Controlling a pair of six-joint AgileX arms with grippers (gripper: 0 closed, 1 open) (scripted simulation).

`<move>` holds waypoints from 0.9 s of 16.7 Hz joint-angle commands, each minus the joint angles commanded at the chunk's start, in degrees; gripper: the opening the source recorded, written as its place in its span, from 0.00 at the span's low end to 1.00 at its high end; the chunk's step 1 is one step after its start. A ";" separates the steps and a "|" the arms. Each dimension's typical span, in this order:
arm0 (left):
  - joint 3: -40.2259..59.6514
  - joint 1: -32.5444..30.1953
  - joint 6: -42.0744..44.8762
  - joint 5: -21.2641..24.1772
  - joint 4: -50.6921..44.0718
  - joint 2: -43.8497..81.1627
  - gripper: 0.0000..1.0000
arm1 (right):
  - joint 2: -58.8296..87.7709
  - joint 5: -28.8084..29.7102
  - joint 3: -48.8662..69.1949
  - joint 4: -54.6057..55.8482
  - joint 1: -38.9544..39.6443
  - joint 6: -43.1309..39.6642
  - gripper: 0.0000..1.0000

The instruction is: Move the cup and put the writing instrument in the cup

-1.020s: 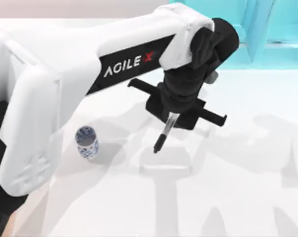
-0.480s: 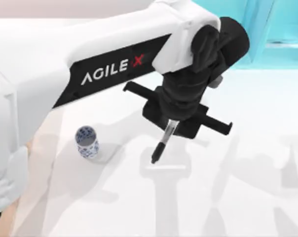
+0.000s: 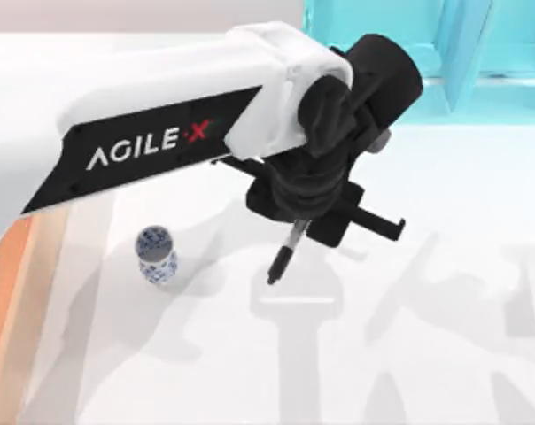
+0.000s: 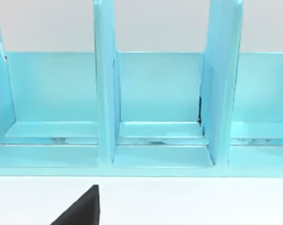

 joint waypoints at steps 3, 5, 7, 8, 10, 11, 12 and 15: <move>-11.34 1.36 2.40 -1.30 13.22 -6.08 0.00 | 0.00 0.00 0.00 0.00 0.00 0.00 1.00; -20.00 2.48 4.26 -2.12 23.39 -10.66 0.00 | 0.00 0.00 0.00 0.00 0.00 0.00 1.00; -29.21 3.73 6.34 -2.82 34.35 -15.61 0.00 | 0.00 0.00 0.00 0.00 0.00 0.00 1.00; -33.91 4.39 7.45 -3.12 40.02 -18.19 0.00 | 0.00 0.00 0.00 0.00 0.00 0.00 1.00; -43.32 5.75 9.75 -3.60 51.59 -23.50 0.00 | 0.00 0.00 0.00 0.00 0.00 0.00 1.00; -47.96 6.45 10.93 -3.78 57.41 -26.21 0.00 | 0.00 0.00 0.00 0.00 0.00 0.00 1.00; -52.50 7.15 12.11 -3.92 63.20 -28.94 0.00 | 0.00 0.00 0.00 0.00 0.00 0.00 1.00; -65.08 9.25 15.52 -4.09 80.01 -37.14 0.00 | 0.00 0.00 0.00 0.00 0.00 0.00 1.00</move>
